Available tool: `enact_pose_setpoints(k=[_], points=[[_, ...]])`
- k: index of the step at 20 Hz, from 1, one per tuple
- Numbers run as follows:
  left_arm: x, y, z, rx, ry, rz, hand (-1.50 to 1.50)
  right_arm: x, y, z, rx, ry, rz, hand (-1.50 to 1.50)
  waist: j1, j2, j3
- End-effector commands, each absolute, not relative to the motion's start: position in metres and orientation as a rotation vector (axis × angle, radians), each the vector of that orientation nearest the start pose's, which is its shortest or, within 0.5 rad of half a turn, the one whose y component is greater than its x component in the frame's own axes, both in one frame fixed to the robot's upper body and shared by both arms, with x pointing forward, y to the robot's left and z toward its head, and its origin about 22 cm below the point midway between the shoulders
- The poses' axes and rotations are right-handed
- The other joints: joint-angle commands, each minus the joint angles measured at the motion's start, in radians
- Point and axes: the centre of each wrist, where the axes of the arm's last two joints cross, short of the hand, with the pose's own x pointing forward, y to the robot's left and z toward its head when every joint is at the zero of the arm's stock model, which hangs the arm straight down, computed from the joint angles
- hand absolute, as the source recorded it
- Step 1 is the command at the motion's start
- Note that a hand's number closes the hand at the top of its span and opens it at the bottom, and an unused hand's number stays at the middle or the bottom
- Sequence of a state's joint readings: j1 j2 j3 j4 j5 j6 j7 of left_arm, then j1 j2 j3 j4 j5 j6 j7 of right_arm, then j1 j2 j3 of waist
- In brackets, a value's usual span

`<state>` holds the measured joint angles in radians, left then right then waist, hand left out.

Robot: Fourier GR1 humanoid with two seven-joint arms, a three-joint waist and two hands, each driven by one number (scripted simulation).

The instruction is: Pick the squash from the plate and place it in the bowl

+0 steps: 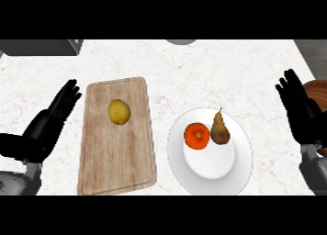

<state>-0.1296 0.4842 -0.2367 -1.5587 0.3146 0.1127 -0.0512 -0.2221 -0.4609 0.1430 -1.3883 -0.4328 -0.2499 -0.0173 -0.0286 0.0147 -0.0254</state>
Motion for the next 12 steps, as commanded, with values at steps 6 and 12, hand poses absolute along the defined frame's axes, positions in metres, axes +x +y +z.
enact_pose_setpoints(k=[6, 12], points=[[0.273, 0.238, 0.054, -0.072, -1.645, -0.375, 0.00, 0.248, -0.213, 0.043, -0.273, -1.849, -0.096, 1.50, 0.003, -0.023, 0.025], [0.276, 0.197, 0.048, -0.174, -1.584, -0.372, 0.00, 0.245, -0.162, -0.010, -0.440, -1.741, 0.045, -1.50, 0.028, -0.014, 0.026]])
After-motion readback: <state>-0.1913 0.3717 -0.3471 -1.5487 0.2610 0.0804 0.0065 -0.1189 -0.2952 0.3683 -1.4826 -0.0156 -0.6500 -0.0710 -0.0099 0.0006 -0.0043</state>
